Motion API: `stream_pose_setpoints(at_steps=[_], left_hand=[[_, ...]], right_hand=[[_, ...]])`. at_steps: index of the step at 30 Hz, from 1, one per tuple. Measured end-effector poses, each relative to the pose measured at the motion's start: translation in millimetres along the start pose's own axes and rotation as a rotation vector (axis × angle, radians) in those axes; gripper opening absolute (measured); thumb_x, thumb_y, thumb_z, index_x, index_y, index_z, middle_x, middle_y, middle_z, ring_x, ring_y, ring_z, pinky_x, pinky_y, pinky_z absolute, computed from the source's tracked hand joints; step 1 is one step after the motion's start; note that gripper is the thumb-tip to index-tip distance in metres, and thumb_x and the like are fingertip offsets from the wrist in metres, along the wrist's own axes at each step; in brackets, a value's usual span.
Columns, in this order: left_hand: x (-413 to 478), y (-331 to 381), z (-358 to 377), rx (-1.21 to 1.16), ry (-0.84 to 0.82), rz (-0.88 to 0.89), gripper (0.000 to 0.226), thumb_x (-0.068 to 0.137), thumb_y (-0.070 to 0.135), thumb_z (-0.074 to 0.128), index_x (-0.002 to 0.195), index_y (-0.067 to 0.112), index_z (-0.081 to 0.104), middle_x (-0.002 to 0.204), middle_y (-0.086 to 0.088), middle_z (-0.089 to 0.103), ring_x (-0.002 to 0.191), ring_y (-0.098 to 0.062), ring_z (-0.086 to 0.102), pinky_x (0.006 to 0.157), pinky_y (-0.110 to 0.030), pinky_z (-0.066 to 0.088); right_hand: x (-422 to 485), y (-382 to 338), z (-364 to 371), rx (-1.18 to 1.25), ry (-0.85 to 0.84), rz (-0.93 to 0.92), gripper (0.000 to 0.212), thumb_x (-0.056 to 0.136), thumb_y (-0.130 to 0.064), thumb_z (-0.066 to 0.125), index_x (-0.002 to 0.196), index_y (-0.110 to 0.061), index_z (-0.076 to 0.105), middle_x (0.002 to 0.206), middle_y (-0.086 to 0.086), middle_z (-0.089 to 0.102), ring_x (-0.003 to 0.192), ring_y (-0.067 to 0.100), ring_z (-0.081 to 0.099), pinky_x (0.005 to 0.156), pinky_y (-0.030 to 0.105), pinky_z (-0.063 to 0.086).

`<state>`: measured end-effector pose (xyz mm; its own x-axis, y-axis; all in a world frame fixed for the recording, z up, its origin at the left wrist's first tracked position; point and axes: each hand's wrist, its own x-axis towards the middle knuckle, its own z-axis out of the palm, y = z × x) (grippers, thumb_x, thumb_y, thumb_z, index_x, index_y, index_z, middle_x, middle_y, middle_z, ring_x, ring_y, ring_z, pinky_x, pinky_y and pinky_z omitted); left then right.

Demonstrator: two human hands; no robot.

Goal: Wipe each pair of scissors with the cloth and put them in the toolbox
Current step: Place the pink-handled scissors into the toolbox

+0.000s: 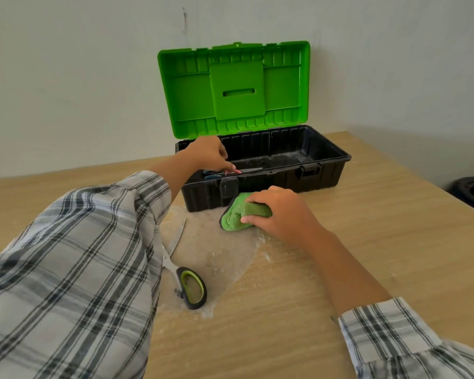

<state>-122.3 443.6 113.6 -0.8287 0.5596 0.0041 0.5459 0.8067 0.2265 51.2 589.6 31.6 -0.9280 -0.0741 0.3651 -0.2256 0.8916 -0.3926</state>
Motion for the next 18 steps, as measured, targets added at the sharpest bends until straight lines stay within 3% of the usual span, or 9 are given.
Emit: stream_pose_setpoints(at_steps=[5, 10, 15, 18], left_hand=[[-32, -7, -18, -0.092, 0.108, 0.009, 0.047, 0.085, 0.041, 0.071, 0.12, 0.009, 0.069, 0.118, -0.007, 0.07, 0.108, -0.023, 0.064, 0.087, -0.028, 0.047], [-72, -22, -33, -0.234, 0.205, -0.026, 0.038, 0.085, 0.035, 0.073, 0.115, 0.011, 0.072, 0.112, -0.006, 0.072, 0.106, -0.021, 0.064, 0.09, -0.029, 0.048], [-114, -48, -38, -0.386, 0.359, -0.062, 0.031, 0.085, 0.029, 0.072, 0.112, 0.014, 0.068, 0.103, -0.003, 0.071, 0.093, -0.018, 0.062, 0.068, -0.025, 0.042], [-141, -67, -31, -0.421, 0.455, -0.097, 0.027, 0.085, 0.027, 0.072, 0.104, 0.013, 0.06, 0.095, -0.002, 0.068, 0.084, -0.017, 0.059, 0.061, -0.025, 0.04]], right_hand=[[9, -21, -15, -0.045, -0.029, 0.001, 0.041, 0.086, -0.054, 0.068, 0.122, -0.033, 0.067, 0.094, -0.008, 0.059, 0.092, 0.015, 0.056, 0.075, 0.032, 0.045], [21, -52, -30, -0.062, 0.022, -0.026, 0.044, 0.084, -0.057, 0.069, 0.118, -0.03, 0.07, 0.101, -0.005, 0.074, 0.095, 0.018, 0.066, 0.077, 0.037, 0.054], [29, -87, -35, -0.055, 0.068, -0.018, 0.034, 0.084, -0.057, 0.069, 0.107, -0.031, 0.07, 0.082, -0.012, 0.07, 0.07, 0.008, 0.064, 0.059, 0.028, 0.047], [37, -105, -35, -0.055, 0.084, 0.008, 0.032, 0.084, -0.059, 0.069, 0.101, -0.032, 0.07, 0.079, -0.012, 0.069, 0.068, 0.01, 0.064, 0.063, 0.031, 0.052]])
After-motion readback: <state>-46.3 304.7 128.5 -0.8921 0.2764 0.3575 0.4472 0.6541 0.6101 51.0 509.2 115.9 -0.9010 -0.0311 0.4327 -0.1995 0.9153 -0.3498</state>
